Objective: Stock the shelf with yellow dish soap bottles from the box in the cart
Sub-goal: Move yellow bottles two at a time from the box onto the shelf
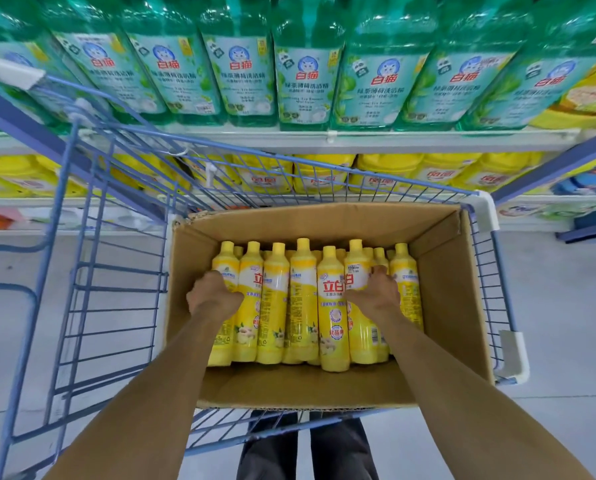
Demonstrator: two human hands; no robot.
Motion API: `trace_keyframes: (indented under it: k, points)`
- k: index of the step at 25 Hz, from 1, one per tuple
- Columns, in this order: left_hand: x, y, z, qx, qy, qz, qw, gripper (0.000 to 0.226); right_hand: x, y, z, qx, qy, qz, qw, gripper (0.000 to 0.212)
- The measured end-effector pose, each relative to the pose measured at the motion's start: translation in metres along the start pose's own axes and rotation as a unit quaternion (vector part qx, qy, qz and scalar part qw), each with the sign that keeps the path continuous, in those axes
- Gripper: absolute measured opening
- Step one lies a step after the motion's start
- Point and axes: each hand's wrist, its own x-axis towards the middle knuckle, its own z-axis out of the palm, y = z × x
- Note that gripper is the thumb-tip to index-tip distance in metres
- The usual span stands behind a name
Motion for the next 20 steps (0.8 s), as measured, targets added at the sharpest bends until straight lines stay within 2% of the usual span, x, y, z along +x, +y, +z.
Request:
trace_keyframes:
  k: [9,13,15,16,18,20]
  points:
    - [0.011,-0.013,0.014,-0.149,-0.059,-0.017,0.987,0.054,0.006,0.018,-0.006,0.051,-0.006,0.001,0.999,0.072]
    - [0.011,-0.013,0.005,-0.248,-0.097,-0.014,0.964,0.034,0.002,0.027,-0.022,0.105,-0.024,0.006,0.994,0.066]
    - [-0.002,-0.011,-0.006,-0.328,-0.107,0.007,0.939,0.026,-0.005,0.024,-0.033,0.134,-0.036,-0.001,0.99,0.062]
    - [-0.013,-0.008,-0.013,-0.354,-0.116,0.029,0.928,0.03,-0.011,0.018,-0.041,0.153,-0.046,-0.015,0.987,0.057]
    - [-0.036,0.004,-0.026,-0.368,-0.137,0.089,0.915,0.041,-0.027,0.001,-0.056,0.179,-0.074,-0.055,0.98,0.048]
    - [-0.06,0.024,-0.046,-0.369,-0.151,0.159,0.903,0.043,-0.05,-0.021,-0.071,0.2,-0.094,-0.104,0.97,0.05]
